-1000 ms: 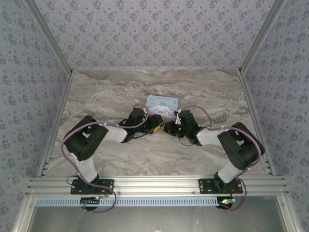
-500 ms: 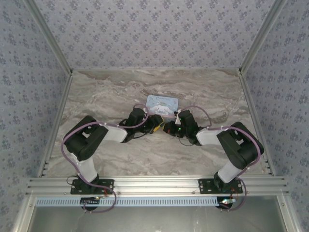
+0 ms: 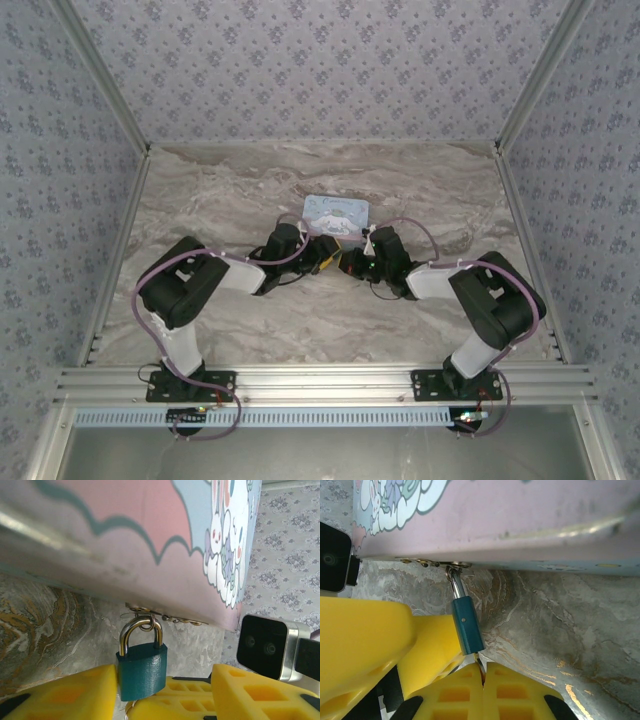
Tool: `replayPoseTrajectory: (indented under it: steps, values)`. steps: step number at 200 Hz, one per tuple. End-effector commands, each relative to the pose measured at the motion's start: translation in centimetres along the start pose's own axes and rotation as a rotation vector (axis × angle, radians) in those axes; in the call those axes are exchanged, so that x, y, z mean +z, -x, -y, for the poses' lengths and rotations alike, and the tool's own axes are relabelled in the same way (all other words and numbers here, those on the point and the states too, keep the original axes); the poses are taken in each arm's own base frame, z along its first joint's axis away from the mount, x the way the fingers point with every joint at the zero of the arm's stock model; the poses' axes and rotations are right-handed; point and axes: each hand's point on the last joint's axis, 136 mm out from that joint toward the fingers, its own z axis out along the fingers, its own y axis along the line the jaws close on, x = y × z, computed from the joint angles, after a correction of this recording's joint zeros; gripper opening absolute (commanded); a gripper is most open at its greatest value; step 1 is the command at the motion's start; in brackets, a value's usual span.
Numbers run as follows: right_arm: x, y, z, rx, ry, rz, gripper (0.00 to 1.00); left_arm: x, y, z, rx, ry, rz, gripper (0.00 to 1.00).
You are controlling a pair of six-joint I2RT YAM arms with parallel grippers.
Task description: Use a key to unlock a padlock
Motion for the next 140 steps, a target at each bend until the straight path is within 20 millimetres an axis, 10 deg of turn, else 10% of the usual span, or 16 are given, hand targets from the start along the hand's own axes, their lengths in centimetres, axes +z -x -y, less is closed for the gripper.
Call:
replayPoseTrajectory:
  steps: [1,140]
  values:
    - [0.4,-0.2,-0.6,0.010,0.017,-0.020,0.00,-0.2,-1.7,-6.2,-0.136,0.200,-0.041,0.54]
    - [0.9,-0.3,-0.5,0.019,0.027,-0.020,0.00,-2.1,-1.3,-7.4,-0.094,0.327,0.040,0.56]
